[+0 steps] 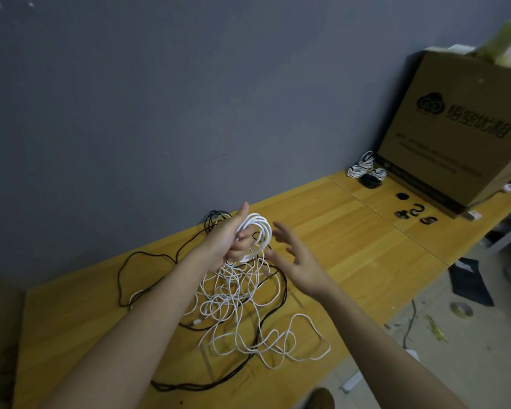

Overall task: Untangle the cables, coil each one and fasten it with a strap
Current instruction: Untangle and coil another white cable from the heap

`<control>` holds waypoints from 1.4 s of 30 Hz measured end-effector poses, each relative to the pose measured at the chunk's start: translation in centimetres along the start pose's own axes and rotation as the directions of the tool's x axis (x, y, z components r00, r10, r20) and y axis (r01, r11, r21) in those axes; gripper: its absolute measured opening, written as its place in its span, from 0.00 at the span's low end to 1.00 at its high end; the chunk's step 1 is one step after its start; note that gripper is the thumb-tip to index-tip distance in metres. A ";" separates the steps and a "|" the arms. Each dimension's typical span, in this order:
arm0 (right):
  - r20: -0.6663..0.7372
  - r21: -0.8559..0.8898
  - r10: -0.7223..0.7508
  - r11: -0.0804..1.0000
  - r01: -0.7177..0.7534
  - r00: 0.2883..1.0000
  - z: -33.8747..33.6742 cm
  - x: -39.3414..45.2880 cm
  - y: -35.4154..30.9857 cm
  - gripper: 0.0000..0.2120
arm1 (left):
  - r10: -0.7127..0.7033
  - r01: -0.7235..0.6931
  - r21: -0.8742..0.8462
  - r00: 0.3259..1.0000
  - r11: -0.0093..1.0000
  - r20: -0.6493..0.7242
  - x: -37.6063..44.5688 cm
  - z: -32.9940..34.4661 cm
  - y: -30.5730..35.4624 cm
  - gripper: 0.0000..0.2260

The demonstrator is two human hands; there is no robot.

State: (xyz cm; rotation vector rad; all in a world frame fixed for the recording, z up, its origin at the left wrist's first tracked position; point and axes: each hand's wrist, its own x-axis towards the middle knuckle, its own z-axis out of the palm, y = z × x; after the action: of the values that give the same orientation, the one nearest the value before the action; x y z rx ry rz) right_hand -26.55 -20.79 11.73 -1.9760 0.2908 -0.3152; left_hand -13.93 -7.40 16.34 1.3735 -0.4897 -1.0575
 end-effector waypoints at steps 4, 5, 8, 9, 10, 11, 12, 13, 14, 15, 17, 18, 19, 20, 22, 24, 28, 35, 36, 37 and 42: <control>0.199 0.342 0.040 0.933 -0.108 0.979 -0.1 1.2 -2.6 0.30 | -0.061 0.057 0.025 0.973 0.998 0.224 0.0 0.4 0.5 0.27; 0.232 0.362 0.036 0.924 -0.121 0.972 -0.2 1.3 -2.8 0.28 | -0.071 0.069 0.015 0.964 0.997 0.255 -0.1 0.4 0.6 0.27; 0.246 0.362 0.021 0.926 -0.112 0.969 0.1 1.4 -2.6 0.20 | -0.098 0.098 0.016 0.956 0.995 0.278 -0.2 0.1 0.6 0.28; 0.228 0.361 0.023 0.926 -0.107 0.973 0.3 1.4 -2.5 0.18 | -0.102 0.093 0.044 0.958 0.995 0.268 -0.3 0.1 0.7 0.28; 0.202 0.368 0.024 0.925 -0.099 0.979 0.5 1.4 -2.4 0.14 | -0.098 0.079 0.085 0.965 0.993 0.245 -0.4 0.1 0.7 0.28; 0.176 0.374 0.028 0.923 -0.093 0.984 0.7 1.4 -2.4 0.12 | -0.082 0.055 0.131 0.974 0.990 0.210 -0.5 0.2 0.8 0.27; 0.155 0.385 0.037 0.918 -0.095 0.987 0.9 1.4 -2.5 0.10 | -0.052 0.022 0.176 0.984 0.984 0.169 -0.5 0.3 0.8 0.25; 0.137 0.392 0.052 0.914 -0.102 0.989 1.0 1.4 -2.6 0.08 | -0.013 -0.015 0.223 0.992 0.975 0.126 -0.4 0.4 0.9 0.24; 0.126 0.392 0.061 0.914 -0.107 0.990 1.1 1.5 -2.6 0.08 | 0.027 -0.048 0.272 0.996 0.961 0.081 -0.3 0.4 0.8 0.23; 0.114 0.374 0.064 0.922 -0.103 0.991 1.0 1.5 -2.6 0.08 | 0.064 -0.072 0.320 0.997 0.945 0.035 -0.2 0.3 0.7 0.22; 0.088 0.342 0.076 0.934 -0.102 0.993 0.9 1.5 -2.8 0.10 | 0.127 -0.110 0.378 0.992 0.919 -0.021 0.1 -0.1 0.3 0.21; 0.081 0.364 0.090 0.924 -0.114 0.993 1.0 1.5 -2.9 0.10 | 0.143 -0.122 0.384 0.989 0.915 -0.026 0.2 -0.3 0.1 0.21; 0.080 0.417 0.117 0.898 -0.140 0.990 1.0 1.4 -3.0 0.09 | 0.152 -0.132 0.376 0.988 0.917 -0.022 0.3 -0.3 0.0 0.20; 0.086 0.486 0.150 0.857 -0.173 0.985 1.1 1.4 -3.0 0.09 | 0.158 -0.141 0.359 0.987 0.922 -0.017 0.4 -0.3 -0.1 0.20; 0.106 0.606 0.203 0.763 -0.225 0.974 1.2 1.4 -3.1 0.08 | 0.165 -0.149 0.308 0.986 0.940 -0.026 0.5 0.0 -0.1 0.19; 0.109 0.674 0.224 0.700 -0.238 0.968 1.3 1.3 -3.4 0.08 | 0.165 -0.151 0.250 0.986 0.956 -0.038 0.6 0.2 -0.2 0.19; 0.018 0.507 0.201 0.842 -0.183 0.979 1.3 1.3 -3.9 0.11 | 0.118 -0.115 0.070 0.992 0.991 -0.041 0.9 0.8 -0.6 0.18; -0.005 0.116 0.045 0.992 -0.044 0.999 -0.4 1.8 -4.2 0.10 | 0.024 -0.030 0.074 0.997 0.997 0.078 0.0 0.5 0.3 0.14; 0.029 0.053 0.019 0.998 -0.020 0.999 -0.6 2.1 -4.1 0.10 | -0.017 0.009 0.065 0.992 0.998 0.122 -0.3 0.5 0.6 0.15; 0.065 -0.018 0.001 1.000 0.001 0.998 -0.7 2.2 -4.1 0.09 | -0.049 0.037 0.085 0.988 0.996 0.147 -0.4 0.5 0.7 0.17; 0.057 -0.001 -0.040 0.999 0.040 0.998 -1.5 3.1 -5.4 0.10 | 0.179 -0.158 0.280 0.982 0.947 -0.053 0.6 1.4 0.0 0.19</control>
State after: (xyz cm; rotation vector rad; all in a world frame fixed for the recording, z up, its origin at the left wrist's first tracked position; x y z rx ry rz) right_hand -23.88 -20.93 17.56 -1.9908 0.2155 -0.2832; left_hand -14.75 -8.68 16.48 1.5796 -0.7038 -0.8137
